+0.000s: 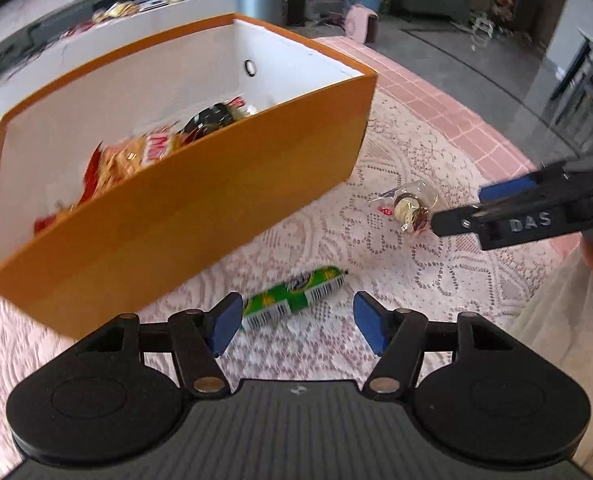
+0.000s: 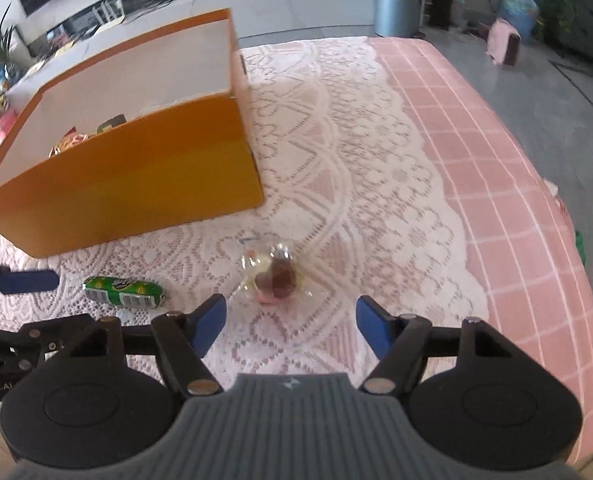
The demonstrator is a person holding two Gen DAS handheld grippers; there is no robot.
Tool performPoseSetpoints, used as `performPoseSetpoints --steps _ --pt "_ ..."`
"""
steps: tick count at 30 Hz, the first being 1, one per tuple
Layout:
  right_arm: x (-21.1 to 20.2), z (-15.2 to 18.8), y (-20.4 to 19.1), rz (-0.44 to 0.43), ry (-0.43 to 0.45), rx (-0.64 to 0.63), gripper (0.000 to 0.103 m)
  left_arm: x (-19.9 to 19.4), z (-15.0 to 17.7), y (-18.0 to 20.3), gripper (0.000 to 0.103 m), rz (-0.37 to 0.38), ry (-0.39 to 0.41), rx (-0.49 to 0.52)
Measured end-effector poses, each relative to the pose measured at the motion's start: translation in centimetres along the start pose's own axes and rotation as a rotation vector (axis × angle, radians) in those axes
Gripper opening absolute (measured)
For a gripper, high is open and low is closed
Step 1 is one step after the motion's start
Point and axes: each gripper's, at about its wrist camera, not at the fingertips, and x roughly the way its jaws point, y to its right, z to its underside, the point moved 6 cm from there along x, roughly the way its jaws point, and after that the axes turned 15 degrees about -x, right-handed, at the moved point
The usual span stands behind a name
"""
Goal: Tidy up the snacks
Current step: 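Withdraw both tools from the box toward the remaining snacks on the table, then grasp the green sausage stick with the left tool while the right tool grasps the wrapped cake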
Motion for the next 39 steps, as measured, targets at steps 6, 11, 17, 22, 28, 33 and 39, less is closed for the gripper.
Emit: performPoseSetpoints --steps 6,11,17,22,28,33,39 --pt "1.9 -1.8 -0.8 0.027 0.013 -0.046 0.070 2.3 -0.1 0.2 0.075 -0.043 -0.037 0.105" --pt "3.4 -2.0 -0.2 -0.002 0.005 0.025 0.070 3.6 0.6 -0.1 0.075 -0.080 -0.053 0.150" --pt "4.6 -2.0 0.1 -0.024 0.008 0.081 0.070 4.5 0.6 -0.4 0.075 -0.083 -0.060 0.125" --pt "5.3 -1.9 0.5 -0.047 0.005 0.118 0.062 4.8 0.6 -1.3 0.065 -0.060 -0.088 0.054" --pt "6.0 -1.7 0.3 -0.037 -0.024 0.098 0.046 4.3 0.5 -2.4 0.043 -0.055 -0.088 -0.049" --pt "5.4 -1.7 -0.1 -0.045 -0.002 0.069 0.046 3.0 0.6 -4.1 0.036 -0.016 -0.094 -0.183" --pt "4.1 -2.0 -2.3 -0.108 0.051 -0.038 0.046 2.1 0.9 -6.0 0.035 -0.014 -0.098 -0.303"
